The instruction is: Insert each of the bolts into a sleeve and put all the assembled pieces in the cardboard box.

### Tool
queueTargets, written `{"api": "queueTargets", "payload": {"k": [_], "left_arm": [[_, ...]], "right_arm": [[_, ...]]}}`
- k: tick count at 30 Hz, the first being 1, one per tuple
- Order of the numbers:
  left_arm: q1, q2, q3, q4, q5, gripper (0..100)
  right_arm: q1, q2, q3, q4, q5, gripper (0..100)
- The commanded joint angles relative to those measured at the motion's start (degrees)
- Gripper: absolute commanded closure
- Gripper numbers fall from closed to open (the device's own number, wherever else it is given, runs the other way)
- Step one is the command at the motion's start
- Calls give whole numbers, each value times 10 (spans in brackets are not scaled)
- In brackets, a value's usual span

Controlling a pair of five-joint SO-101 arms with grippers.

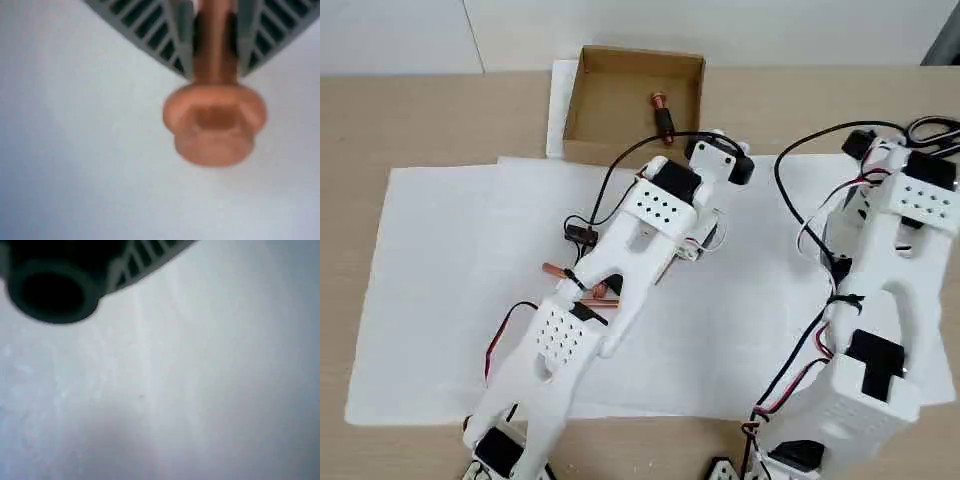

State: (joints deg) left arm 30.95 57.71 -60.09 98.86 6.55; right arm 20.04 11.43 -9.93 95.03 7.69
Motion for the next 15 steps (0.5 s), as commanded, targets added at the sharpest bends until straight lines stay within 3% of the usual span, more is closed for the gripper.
{"api": "queueTargets", "payload": {"k": [1,15], "left_arm": [[1,-13,-2,3,-4,930],[1,26,-6,-18,-3,930]], "right_arm": [[2,-35,-3,-2,-4,993],[2,-35,-3,-1,-5,993]]}}
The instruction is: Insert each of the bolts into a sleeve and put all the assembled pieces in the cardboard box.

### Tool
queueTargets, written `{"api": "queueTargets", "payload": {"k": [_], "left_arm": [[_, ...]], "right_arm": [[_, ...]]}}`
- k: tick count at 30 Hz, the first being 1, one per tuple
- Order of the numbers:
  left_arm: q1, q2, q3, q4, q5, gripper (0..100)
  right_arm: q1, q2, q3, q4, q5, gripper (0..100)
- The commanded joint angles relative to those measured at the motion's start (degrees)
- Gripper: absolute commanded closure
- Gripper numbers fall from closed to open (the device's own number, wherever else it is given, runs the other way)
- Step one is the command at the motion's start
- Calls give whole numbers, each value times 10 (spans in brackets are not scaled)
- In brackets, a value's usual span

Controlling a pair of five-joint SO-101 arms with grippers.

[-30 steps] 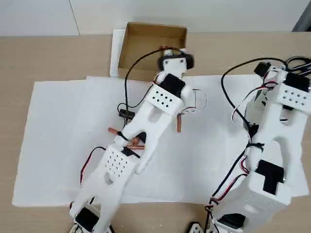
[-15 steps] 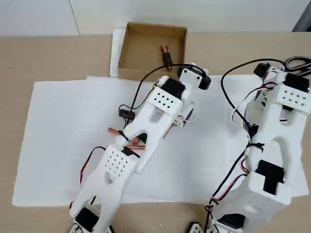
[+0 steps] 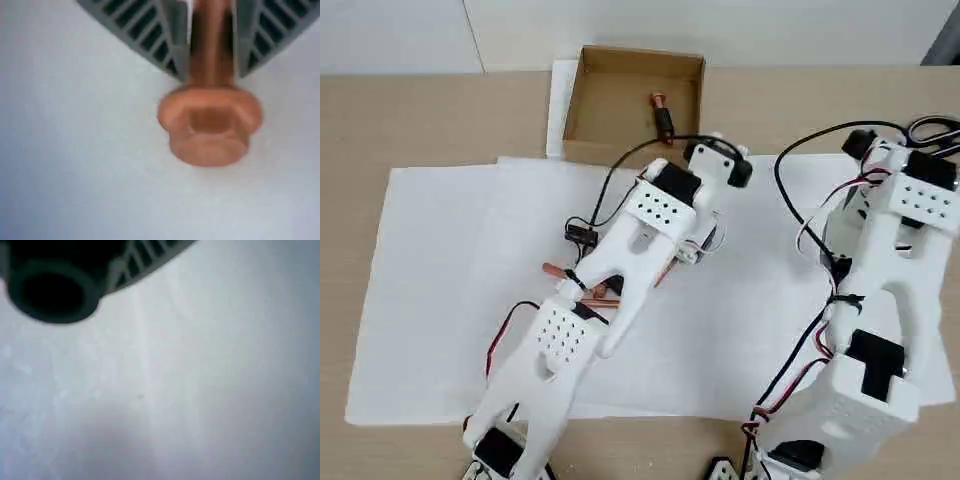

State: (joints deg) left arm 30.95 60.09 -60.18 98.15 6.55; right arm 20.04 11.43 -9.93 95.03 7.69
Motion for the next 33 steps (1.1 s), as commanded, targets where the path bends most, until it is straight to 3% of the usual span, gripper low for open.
{"api": "queueTargets", "payload": {"k": [1,9,26,33], "left_arm": [[1,7,-5,-15,0,931],[3,11,-56,-8,11,931],[2,8,-43,-8,13,995],[-3,-28,-115,23,20,994]], "right_arm": [[2,-35,-3,-1,-4,993],[2,-35,-3,-2,-4,994],[-1,-40,-4,-2,-4,994],[-36,-91,-7,1,-4,995]]}}
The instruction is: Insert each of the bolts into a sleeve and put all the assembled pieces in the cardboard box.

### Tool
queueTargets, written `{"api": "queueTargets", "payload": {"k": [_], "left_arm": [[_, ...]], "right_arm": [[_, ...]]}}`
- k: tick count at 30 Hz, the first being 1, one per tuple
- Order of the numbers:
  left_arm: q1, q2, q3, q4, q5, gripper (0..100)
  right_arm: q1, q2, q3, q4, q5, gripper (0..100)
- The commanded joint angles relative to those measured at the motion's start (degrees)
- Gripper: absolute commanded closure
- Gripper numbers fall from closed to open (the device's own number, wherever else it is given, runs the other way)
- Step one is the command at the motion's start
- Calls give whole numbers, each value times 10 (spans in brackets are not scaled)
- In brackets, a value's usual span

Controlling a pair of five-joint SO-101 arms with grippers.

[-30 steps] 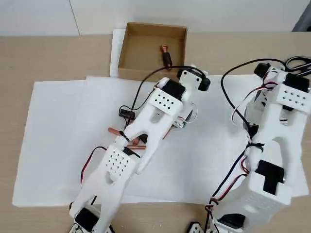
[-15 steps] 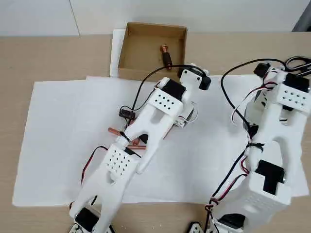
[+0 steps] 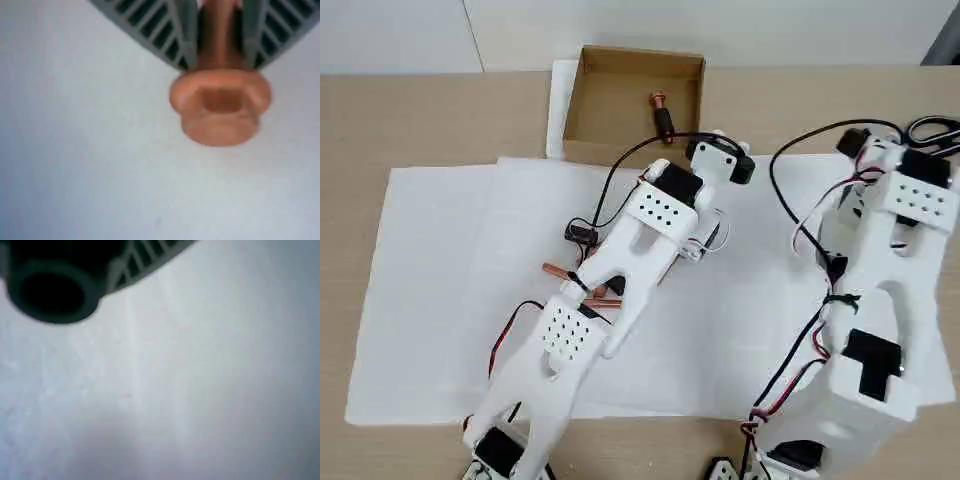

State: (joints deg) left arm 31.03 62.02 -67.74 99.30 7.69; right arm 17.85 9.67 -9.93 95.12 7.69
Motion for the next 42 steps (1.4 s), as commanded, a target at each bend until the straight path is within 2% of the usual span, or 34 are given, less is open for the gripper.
{"api": "queueTargets", "payload": {"k": [1,5,11,17,25,35,39,42], "left_arm": [[-8,-61,-42,11,21,994],[-37,-111,-42,11,80,994],[-82,-173,-44,11,84,994],[-103,-259,-41,11,84,994],[-101,-354,-41,11,84,994],[-83,-490,-40,12,84,994],[-81,-533,-36,12,84,994],[-78,-556,5,11,84,994]], "right_arm": [[-18,-97,-7,0,-4,995],[-34,-203,-6,-2,-4,995],[-65,-348,0,0,-4,995],[-67,-497,69,0,-4,995],[-68,-713,208,-9,-8,995],[-68,-994,522,-180,-9,995],[-72,-1137,624,-217,-9,995],[-109,-1131,638,-204,-9,995]]}}
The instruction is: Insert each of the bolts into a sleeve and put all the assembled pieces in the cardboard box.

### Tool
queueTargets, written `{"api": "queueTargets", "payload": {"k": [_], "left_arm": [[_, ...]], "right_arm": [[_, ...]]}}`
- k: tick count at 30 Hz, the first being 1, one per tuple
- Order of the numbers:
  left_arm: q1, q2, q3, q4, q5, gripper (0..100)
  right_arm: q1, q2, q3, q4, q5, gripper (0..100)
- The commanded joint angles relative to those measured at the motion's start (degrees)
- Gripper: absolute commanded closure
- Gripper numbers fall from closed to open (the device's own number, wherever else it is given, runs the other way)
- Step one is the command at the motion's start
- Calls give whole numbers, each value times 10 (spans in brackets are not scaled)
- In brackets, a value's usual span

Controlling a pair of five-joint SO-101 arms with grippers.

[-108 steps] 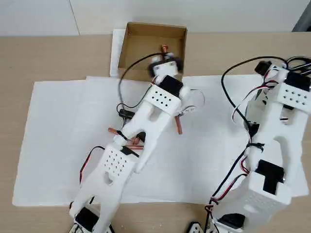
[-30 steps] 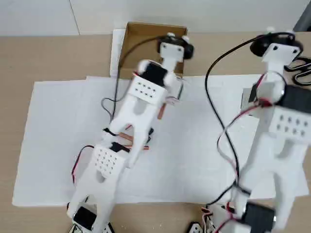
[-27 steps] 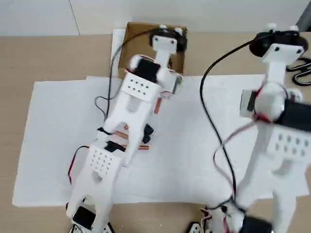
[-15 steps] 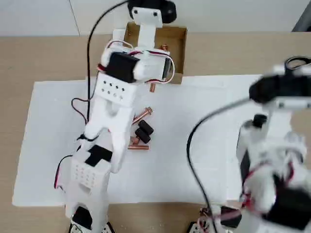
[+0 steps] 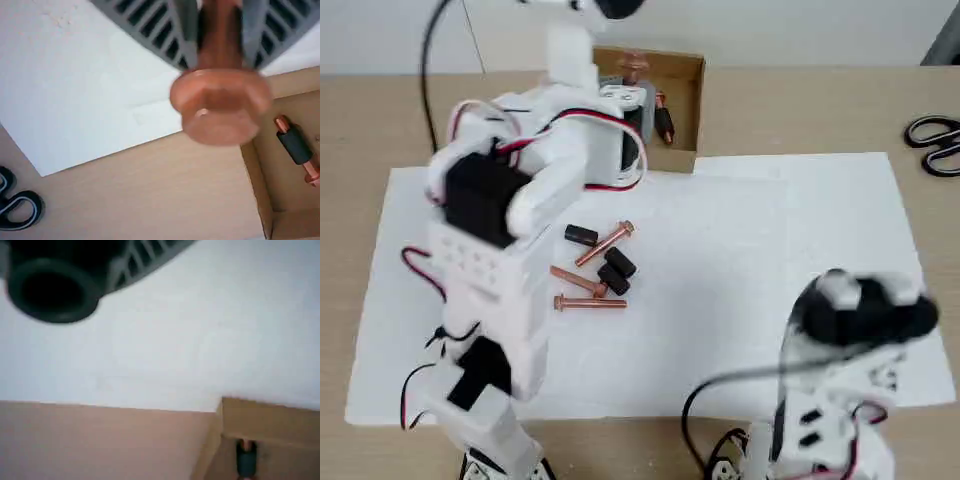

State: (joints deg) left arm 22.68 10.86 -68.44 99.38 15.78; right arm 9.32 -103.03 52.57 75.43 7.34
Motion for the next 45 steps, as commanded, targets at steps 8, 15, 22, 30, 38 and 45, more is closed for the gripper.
{"api": "queueTargets", "payload": {"k": [8,15,22,30,38,45], "left_arm": [[6,-108,92,10,4,994],[3,-134,92,10,3,994],[18,-134,92,10,1,994],[47,-130,93,10,29,994],[55,-135,100,-4,74,994],[50,-193,10,4,38,994]], "right_arm": [[-148,0,37,-47,-112,995],[-219,2,135,-205,-119,995],[-280,2,221,-301,-96,995],[-342,-4,314,-350,-78,995],[-350,-4,316,-346,-128,991],[-350,-4,316,-349,-127,991]]}}
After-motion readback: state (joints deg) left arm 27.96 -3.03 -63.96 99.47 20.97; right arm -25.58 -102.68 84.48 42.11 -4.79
